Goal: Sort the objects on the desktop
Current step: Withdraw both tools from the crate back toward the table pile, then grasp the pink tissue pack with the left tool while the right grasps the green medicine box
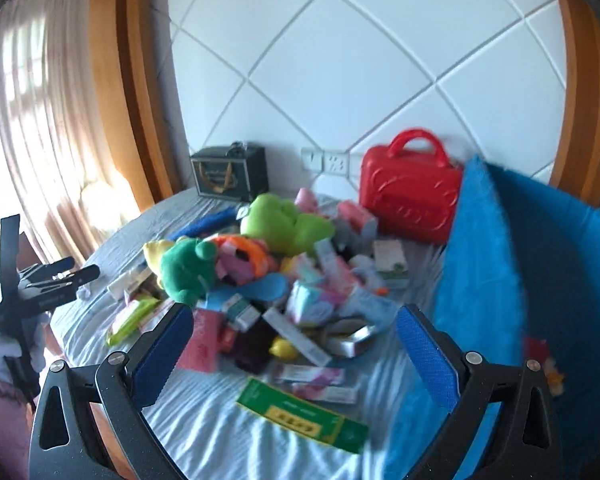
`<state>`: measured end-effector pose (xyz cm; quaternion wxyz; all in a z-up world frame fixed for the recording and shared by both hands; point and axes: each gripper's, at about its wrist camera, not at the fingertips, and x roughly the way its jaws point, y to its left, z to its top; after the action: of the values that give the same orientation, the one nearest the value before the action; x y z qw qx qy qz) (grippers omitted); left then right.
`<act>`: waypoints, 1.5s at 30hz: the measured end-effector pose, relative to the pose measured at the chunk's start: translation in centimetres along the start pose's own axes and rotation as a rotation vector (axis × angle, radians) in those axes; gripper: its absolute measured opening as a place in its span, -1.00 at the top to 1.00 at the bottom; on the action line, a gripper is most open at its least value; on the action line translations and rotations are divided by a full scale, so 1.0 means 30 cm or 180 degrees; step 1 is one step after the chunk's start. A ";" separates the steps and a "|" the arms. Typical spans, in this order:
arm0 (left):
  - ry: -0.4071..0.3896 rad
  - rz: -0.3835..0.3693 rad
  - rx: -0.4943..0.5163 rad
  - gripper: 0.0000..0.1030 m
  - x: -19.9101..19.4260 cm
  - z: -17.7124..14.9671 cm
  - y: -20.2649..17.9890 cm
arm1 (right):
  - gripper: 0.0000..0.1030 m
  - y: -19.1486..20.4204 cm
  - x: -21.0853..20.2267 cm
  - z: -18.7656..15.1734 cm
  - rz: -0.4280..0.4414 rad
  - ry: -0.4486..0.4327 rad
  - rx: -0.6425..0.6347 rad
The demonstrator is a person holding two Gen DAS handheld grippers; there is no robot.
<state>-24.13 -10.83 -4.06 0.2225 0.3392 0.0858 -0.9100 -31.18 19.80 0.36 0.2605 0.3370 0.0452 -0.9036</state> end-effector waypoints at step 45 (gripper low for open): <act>0.1646 -0.0309 0.0416 -0.78 0.556 -0.497 -0.342 | -1.00 -0.047 0.690 -0.497 0.0181 0.1944 -0.0680</act>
<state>-31.44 -2.93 -26.21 0.1270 0.5694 0.0970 -0.8064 -36.34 15.74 -24.33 0.2939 0.5644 0.2064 -0.7433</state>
